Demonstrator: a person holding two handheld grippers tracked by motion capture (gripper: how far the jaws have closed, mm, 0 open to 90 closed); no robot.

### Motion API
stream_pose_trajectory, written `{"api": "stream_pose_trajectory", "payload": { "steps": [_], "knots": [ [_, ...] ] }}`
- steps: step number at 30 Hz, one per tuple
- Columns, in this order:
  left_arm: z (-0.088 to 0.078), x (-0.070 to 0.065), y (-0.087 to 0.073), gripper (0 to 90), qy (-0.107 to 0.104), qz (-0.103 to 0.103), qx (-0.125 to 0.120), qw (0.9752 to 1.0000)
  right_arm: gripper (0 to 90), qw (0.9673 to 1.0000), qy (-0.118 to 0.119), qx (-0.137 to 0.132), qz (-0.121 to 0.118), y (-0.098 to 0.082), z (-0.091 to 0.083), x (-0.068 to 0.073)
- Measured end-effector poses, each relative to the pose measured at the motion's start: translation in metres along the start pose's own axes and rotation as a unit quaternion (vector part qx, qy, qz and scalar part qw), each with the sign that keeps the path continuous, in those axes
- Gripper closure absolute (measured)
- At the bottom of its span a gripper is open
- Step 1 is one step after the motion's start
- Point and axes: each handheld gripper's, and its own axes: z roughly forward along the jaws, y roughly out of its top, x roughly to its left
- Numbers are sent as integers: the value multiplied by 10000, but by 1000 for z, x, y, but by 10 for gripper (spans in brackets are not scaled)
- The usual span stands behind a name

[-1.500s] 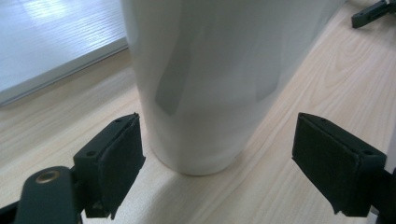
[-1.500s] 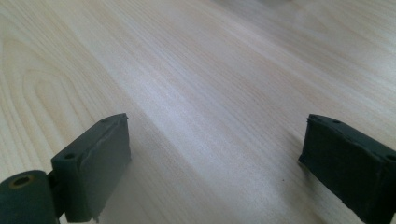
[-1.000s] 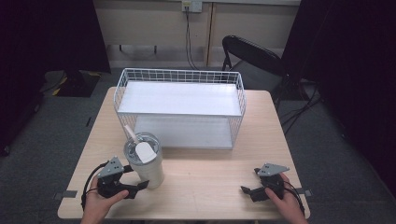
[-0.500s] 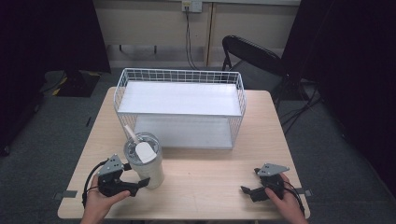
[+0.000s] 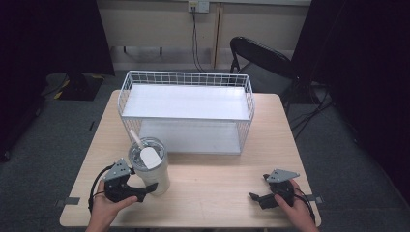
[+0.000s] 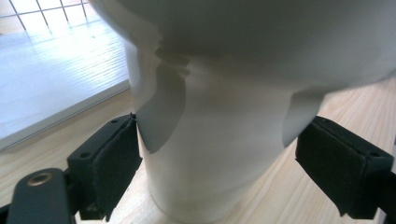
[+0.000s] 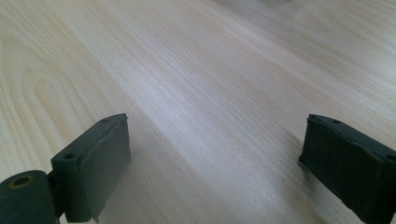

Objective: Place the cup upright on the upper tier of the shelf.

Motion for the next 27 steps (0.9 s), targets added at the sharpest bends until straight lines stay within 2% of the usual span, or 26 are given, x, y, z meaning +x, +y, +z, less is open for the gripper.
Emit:
{"api": "stream_pose_trajectory", "payload": {
  "steps": [2,7,10,13,14,18,22,24,27],
  "knots": [
    [2,-1,1,114,50,65,-21,10000,76,10000,0,0,0,0,0,0],
    [8,-1,2,94,78,68,-81,9999,76,10000,1,0,0,0,0,0],
    [10,0,2,86,28,71,-245,9997,76,10000,0,-1,0,0,0,0],
    [12,-1,1,82,69,144,-351,9993,76,10000,0,-1,1,0,0,0],
    [12,-1,1,82,86,203,-399,9990,76,10000,0,0,0,0,0,0],
    [14,-2,0,79,77,225,-539,9983,76,10000,2,-1,0,0,0,0],
    [17,-2,-1,77,75,287,-739,9968,76,10000,0,0,0,0,0,0],
    [17,-3,-1,82,103,400,-813,9958,76,10000,1,-1,0,0,0,0],
    [19,-3,-2,84,108,403,-944,9947,76,10000,1,-1,1,0,0,0]
  ]
}}
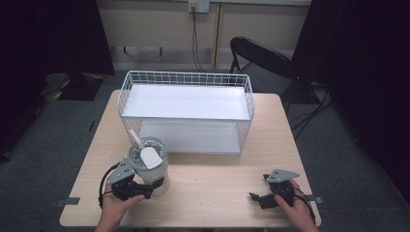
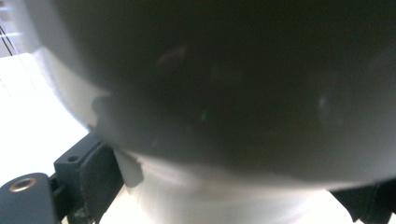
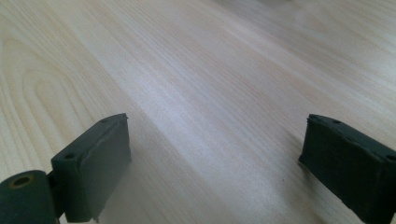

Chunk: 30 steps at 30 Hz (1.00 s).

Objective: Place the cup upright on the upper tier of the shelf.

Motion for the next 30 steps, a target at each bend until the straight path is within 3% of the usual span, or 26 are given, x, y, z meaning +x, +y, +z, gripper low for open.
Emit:
{"api": "stream_pose_trajectory", "payload": {
  "steps": [2,3,12,30],
  "knots": [
    [1,0,-1,85,1,15,-92,10000,76,10000,0,0,0,0,0,0],
    [1,1,-2,87,18,132,-131,9998,75,10000,0,0,0,0,0,0],
    [4,-1,-4,96,-21,57,-308,9995,76,10000,1,0,1,0,0,0],
    [0,-9,20,98,-207,-30,-699,9973,76,10000,1,-1,1,0,0,0]
  ]
}}
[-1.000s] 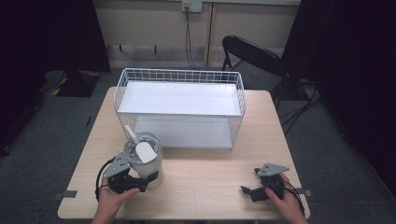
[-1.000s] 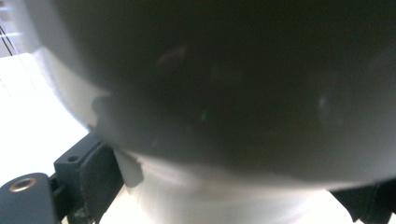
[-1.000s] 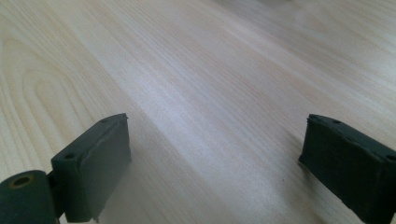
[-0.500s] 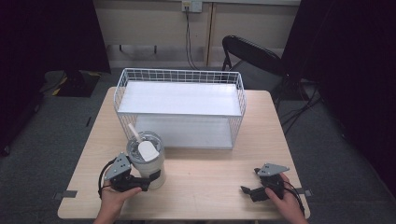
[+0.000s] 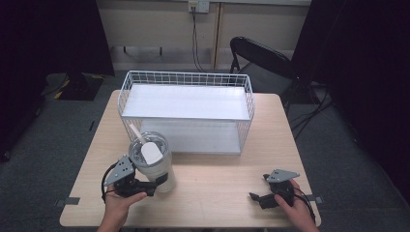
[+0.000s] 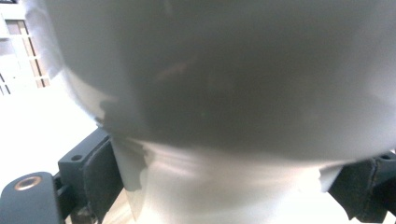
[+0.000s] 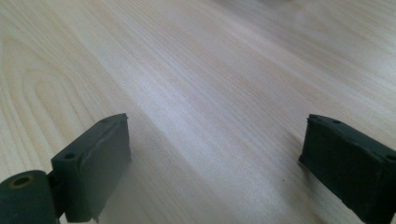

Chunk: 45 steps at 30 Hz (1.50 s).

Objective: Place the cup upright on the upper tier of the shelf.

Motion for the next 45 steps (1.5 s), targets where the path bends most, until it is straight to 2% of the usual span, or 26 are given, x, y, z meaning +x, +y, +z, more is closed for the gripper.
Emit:
{"api": "stream_pose_trajectory", "payload": {
  "steps": [19,26,31,36,39,40,43,45],
  "knots": [
    [1,7,32,99,162,2,-20,9999,76,10000,-2,-2,2,0,0,0],
    [-1,9,46,99,231,-43,-137,9996,76,10000,-3,-2,0,0,0,0],
    [-1,12,56,99,261,-73,-43,9996,76,10000,-3,-2,1,0,0,0],
    [-1,12,63,99,267,-40,-68,9996,76,10000,-2,-2,1,0,0,0],
    [0,12,68,99,239,-157,-116,9995,76,10000,-3,-1,0,0,0,0],
    [0,13,70,99,266,-104,-83,9996,76,10000,-2,-1,0,0,0,0],
    [0,14,75,99,263,-156,-28,9995,76,10000,-3,-1,0,0,0,0],
    [1,15,79,99,264,-122,38,9996,76,10000,-2,-1,1,0,0,0]
  ]
}}
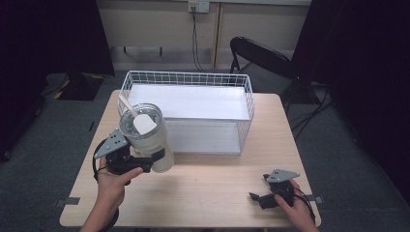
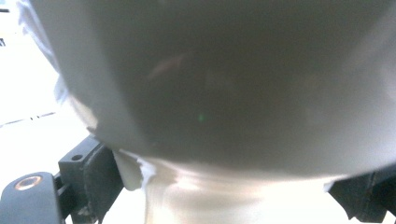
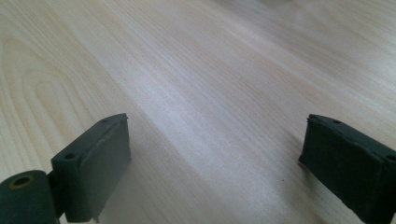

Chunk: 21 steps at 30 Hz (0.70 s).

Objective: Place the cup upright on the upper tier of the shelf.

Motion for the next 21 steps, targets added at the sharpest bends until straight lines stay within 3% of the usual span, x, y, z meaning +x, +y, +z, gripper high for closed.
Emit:
{"api": "stream_pose_trajectory", "payload": {
  "steps": [21],
  "knots": [
    [2,6,39,100,-37,-110,69,9999,76,10000,0,0,-1,0,0,0]
  ]
}}
